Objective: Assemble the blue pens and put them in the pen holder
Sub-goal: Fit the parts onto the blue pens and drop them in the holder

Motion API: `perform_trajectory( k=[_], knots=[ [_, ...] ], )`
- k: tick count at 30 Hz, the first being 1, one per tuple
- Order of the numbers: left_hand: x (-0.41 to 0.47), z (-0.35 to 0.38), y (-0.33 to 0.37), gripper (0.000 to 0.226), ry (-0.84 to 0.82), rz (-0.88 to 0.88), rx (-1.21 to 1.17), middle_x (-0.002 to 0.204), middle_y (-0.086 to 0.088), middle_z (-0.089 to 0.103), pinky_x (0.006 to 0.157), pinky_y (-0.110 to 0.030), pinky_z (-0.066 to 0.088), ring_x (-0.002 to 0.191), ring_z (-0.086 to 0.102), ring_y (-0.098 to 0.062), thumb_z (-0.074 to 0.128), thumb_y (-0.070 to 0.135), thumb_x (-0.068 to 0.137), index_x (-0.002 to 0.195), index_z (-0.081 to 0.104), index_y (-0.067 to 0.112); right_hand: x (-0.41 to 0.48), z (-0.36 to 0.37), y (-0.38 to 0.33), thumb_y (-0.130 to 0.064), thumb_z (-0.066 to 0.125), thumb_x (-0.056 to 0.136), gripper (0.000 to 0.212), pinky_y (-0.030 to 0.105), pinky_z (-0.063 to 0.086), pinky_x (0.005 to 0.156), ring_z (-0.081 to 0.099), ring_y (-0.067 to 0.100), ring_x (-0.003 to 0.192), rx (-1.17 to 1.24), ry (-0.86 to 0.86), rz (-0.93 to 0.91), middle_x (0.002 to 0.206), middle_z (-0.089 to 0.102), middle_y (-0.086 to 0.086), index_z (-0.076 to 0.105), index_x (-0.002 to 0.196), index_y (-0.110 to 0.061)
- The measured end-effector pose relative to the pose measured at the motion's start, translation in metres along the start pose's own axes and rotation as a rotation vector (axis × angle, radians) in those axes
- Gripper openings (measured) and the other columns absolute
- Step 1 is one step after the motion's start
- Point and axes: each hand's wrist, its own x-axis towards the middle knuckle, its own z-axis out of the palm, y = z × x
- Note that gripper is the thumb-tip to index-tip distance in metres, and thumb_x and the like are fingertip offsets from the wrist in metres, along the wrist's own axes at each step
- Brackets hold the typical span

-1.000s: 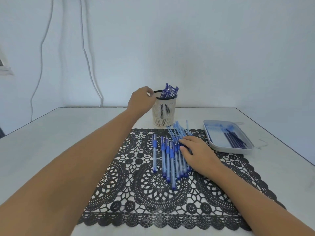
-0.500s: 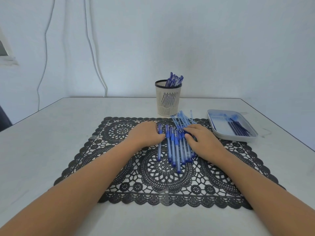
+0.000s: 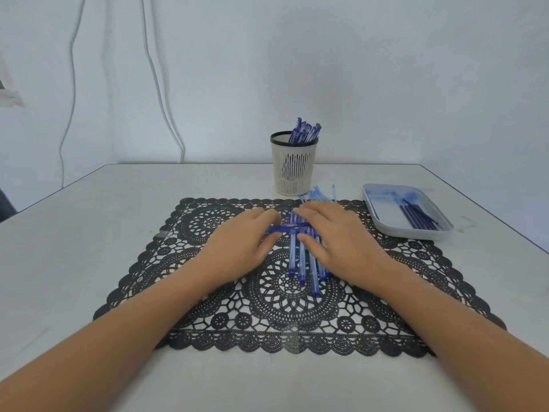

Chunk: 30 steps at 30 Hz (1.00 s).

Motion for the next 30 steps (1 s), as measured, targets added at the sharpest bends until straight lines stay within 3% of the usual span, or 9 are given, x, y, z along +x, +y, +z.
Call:
perform_trajectory(
  k=[2,6,12,15,18,22,26,30],
  knots=[
    [-0.004,0.005,0.001,0.019,0.023,0.031,-0.039,0.097,0.005,0.057,0.074,-0.025,0.044,0.083,0.05,-0.01,0.052,0.026,0.091,0.105,0.055,0.013,0.0,0.001,-0.005,-0.036,0.046,0.093,0.044,0.043,0.047,0.088,0.055,0.023,0.111,-0.042,-0.065,-0.02,0.123,0.057,0.005,0.051,0.128,-0.011],
    [-0.005,0.011,0.003,0.02,0.045,0.063,-0.081,0.094,0.009,0.051,0.074,-0.009,0.032,0.083,0.042,-0.003,0.054,0.023,0.09,0.106,0.056,0.011,0.001,-0.001,-0.008,-0.032,0.038,0.098,0.037,0.03,0.041,0.092,0.051,0.016,0.108,0.044,-0.17,0.003,0.12,0.053,0.001,0.045,0.13,-0.015],
    [-0.006,0.011,-0.002,0.041,-0.001,0.125,-0.028,0.092,0.004,0.06,0.078,-0.02,0.039,0.085,0.053,-0.011,0.035,0.04,0.089,0.107,0.062,0.014,0.001,-0.006,-0.009,-0.031,0.035,0.098,0.027,0.032,0.046,0.074,0.056,0.017,0.084,0.044,-0.213,-0.03,0.095,0.058,-0.002,0.051,0.112,-0.015],
    [-0.007,0.01,-0.003,0.044,-0.015,0.145,-0.035,0.091,0.003,0.062,0.077,-0.029,0.046,0.084,0.056,-0.015,0.033,0.041,0.09,0.107,0.062,0.013,0.002,-0.008,-0.009,-0.031,0.041,0.096,0.023,0.028,0.037,0.057,0.047,0.011,0.058,0.082,-0.194,-0.038,0.065,0.049,-0.008,0.055,0.104,-0.015],
    [-0.007,0.01,-0.003,0.042,-0.004,0.168,-0.085,0.09,0.0,0.061,0.077,-0.03,0.045,0.083,0.055,-0.016,0.036,0.037,0.091,0.107,0.062,0.009,0.002,-0.009,-0.01,-0.027,0.048,0.094,0.02,0.021,0.033,0.05,0.041,0.005,0.045,0.164,-0.166,0.001,0.05,0.039,-0.011,0.061,0.097,-0.013],
    [-0.008,0.01,-0.003,0.04,-0.009,0.17,-0.106,0.09,-0.001,0.062,0.076,-0.029,0.046,0.082,0.055,-0.015,0.038,0.036,0.091,0.107,0.063,0.009,0.004,-0.009,-0.012,-0.027,0.052,0.092,0.02,0.021,0.036,0.052,0.047,0.004,0.049,0.268,-0.178,0.068,0.051,0.047,-0.009,0.064,0.092,-0.011],
    [-0.008,0.011,-0.005,0.038,0.001,0.18,-0.115,0.089,0.0,0.061,0.076,-0.023,0.04,0.082,0.053,-0.012,0.039,0.035,0.092,0.108,0.062,0.01,0.005,-0.01,-0.013,-0.032,0.051,0.092,0.024,0.03,0.041,0.059,0.055,0.016,0.06,0.32,-0.213,0.103,0.066,0.062,0.003,0.065,0.09,-0.012],
    [-0.008,0.012,-0.006,0.036,0.021,0.199,-0.13,0.088,0.0,0.06,0.075,-0.022,0.038,0.081,0.047,-0.007,0.039,0.032,0.092,0.108,0.062,0.009,0.006,-0.011,-0.013,-0.034,0.052,0.092,0.025,0.026,0.039,0.056,0.057,0.019,0.062,0.347,-0.217,0.129,0.069,0.064,0.005,0.067,0.089,-0.014]
  ],
)
